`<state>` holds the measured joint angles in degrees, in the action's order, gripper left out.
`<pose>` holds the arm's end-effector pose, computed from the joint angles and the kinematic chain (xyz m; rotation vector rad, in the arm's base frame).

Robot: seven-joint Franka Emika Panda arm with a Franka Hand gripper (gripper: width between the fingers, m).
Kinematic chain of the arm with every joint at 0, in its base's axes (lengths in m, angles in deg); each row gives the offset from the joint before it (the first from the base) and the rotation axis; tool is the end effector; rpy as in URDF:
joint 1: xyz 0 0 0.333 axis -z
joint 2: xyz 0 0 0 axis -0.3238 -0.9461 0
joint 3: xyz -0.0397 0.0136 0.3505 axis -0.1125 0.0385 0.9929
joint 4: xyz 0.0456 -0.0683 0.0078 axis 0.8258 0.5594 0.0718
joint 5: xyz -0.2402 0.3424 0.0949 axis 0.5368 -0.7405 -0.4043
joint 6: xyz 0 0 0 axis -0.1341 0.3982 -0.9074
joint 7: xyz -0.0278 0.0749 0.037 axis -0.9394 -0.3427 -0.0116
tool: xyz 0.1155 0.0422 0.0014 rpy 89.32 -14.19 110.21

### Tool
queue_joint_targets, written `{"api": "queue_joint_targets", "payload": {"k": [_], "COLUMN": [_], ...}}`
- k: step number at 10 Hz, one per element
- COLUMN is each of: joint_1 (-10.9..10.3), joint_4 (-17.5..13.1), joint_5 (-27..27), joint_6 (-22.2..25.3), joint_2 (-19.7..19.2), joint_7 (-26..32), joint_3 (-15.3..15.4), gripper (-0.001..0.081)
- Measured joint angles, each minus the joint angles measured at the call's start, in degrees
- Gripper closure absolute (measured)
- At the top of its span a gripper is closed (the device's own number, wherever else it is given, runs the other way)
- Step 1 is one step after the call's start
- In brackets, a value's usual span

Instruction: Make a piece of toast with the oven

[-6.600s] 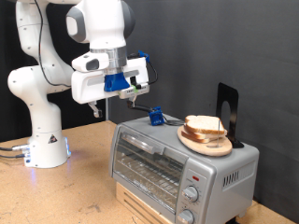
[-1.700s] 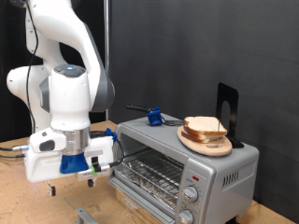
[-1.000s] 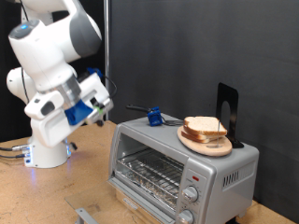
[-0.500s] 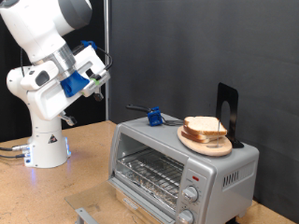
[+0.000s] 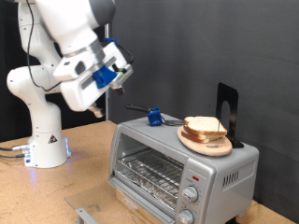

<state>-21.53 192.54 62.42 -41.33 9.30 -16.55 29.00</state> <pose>0.4903 -0.0211 0.4710 -2.6619 0.5286 -0.0190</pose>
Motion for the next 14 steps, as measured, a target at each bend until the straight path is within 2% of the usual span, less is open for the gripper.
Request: {"api": "queue_joint_targets", "payload": {"k": [3,5,7,10,14], "joint_1": [-2.98,-4.54,-4.62,-4.83,-7.93], "joint_4": [0.07,0.29,0.88,2.89,7.31], "joint_5": [4.4,6.46,7.02,7.41,4.3], "joint_6": [1.85,3.57,3.89,-2.86,-4.76], "joint_2": [2.24,4.06,4.95,5.19,9.32], "joint_7": [4.96,5.3,5.12,7.48,9.18], "joint_3": [4.36,7.59,8.2,8.59,11.56], "gripper": [-0.0002,-0.0002,-0.0002,-0.0002,-0.0002]}}
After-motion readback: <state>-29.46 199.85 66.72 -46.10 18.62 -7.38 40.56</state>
